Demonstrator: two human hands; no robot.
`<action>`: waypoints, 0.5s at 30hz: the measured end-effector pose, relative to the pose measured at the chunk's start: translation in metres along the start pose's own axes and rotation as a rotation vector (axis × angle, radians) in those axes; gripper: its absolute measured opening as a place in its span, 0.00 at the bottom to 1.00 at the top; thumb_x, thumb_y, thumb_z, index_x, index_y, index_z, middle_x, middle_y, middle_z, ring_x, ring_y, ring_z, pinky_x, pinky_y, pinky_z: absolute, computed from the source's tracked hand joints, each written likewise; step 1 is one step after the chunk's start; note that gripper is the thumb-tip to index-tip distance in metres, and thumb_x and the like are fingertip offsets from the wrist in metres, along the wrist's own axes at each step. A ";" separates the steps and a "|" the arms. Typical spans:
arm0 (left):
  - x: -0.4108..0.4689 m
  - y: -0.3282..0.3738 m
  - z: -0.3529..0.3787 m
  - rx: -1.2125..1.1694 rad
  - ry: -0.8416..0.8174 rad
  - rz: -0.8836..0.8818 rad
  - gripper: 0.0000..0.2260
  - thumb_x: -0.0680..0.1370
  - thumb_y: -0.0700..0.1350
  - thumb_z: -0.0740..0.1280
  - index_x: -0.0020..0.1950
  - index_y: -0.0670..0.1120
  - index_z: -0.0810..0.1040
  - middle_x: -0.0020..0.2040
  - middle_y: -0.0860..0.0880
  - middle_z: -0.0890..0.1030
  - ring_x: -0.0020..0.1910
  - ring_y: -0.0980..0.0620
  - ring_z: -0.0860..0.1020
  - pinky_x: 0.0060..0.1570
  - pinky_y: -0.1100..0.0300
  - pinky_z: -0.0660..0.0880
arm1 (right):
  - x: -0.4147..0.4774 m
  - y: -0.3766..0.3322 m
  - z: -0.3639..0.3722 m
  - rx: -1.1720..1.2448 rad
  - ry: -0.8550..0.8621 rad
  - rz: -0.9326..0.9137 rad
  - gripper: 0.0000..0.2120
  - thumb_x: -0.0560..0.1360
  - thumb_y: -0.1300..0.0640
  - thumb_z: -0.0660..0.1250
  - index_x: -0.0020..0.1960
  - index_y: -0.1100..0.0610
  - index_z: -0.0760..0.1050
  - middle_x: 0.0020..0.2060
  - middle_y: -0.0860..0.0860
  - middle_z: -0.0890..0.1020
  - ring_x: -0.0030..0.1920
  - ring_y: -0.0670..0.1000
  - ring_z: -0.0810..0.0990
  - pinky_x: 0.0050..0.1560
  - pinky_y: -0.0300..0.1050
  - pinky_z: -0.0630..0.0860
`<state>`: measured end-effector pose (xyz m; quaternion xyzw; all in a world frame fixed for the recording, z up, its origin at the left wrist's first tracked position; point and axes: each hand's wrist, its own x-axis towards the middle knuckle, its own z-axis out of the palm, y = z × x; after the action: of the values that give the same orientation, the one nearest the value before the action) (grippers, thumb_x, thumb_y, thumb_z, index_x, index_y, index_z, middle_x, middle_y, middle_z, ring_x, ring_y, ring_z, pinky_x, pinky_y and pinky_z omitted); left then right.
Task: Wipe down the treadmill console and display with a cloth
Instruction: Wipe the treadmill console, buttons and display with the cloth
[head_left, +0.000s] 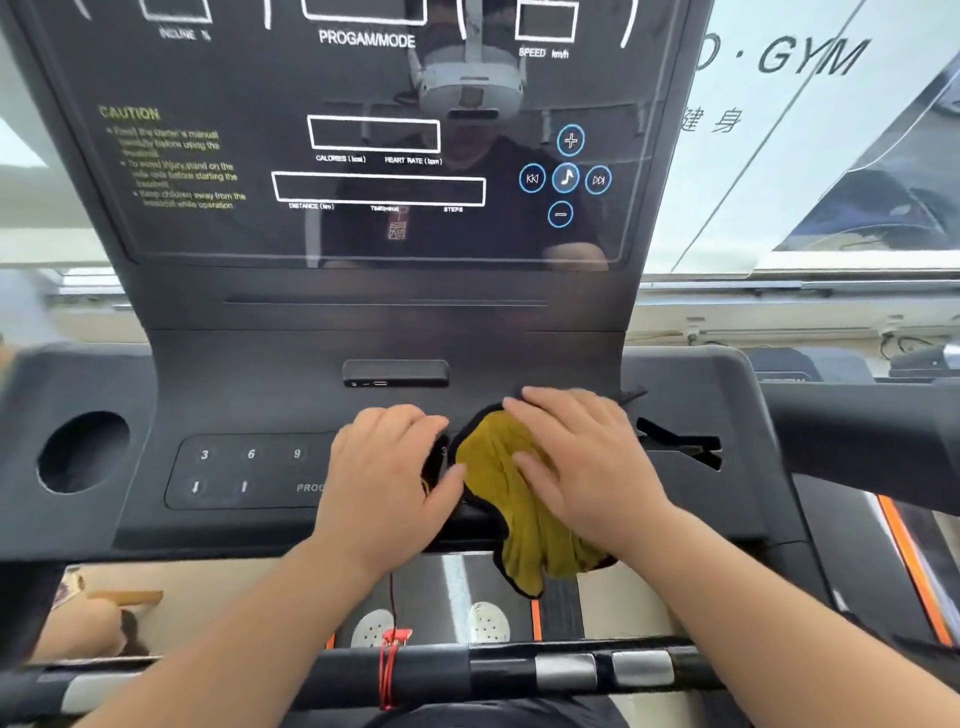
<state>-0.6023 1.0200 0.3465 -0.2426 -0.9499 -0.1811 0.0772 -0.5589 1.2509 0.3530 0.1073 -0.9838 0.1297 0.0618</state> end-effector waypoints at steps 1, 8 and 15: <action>0.006 0.007 0.002 0.015 -0.029 0.024 0.19 0.73 0.60 0.65 0.55 0.48 0.82 0.49 0.50 0.81 0.49 0.44 0.77 0.47 0.50 0.74 | 0.003 0.006 -0.001 -0.061 0.094 0.045 0.24 0.79 0.47 0.67 0.72 0.53 0.75 0.66 0.51 0.79 0.65 0.57 0.75 0.66 0.55 0.68; 0.039 0.030 0.011 0.174 -0.196 0.070 0.11 0.69 0.54 0.74 0.35 0.49 0.79 0.34 0.50 0.76 0.38 0.46 0.75 0.33 0.55 0.69 | -0.002 0.026 0.004 -0.254 0.053 0.185 0.09 0.75 0.48 0.74 0.51 0.52 0.81 0.43 0.50 0.80 0.48 0.58 0.77 0.52 0.57 0.74; 0.069 0.027 -0.022 -0.050 -0.123 -0.007 0.09 0.77 0.48 0.67 0.39 0.48 0.73 0.34 0.52 0.76 0.40 0.48 0.74 0.40 0.50 0.76 | 0.016 0.033 -0.031 0.017 0.054 0.205 0.08 0.83 0.55 0.64 0.47 0.51 0.66 0.36 0.45 0.73 0.36 0.52 0.72 0.38 0.50 0.71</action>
<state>-0.6483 1.0634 0.3910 -0.2515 -0.9490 -0.1896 0.0119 -0.5788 1.2868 0.3771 0.0028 -0.9864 0.1466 0.0737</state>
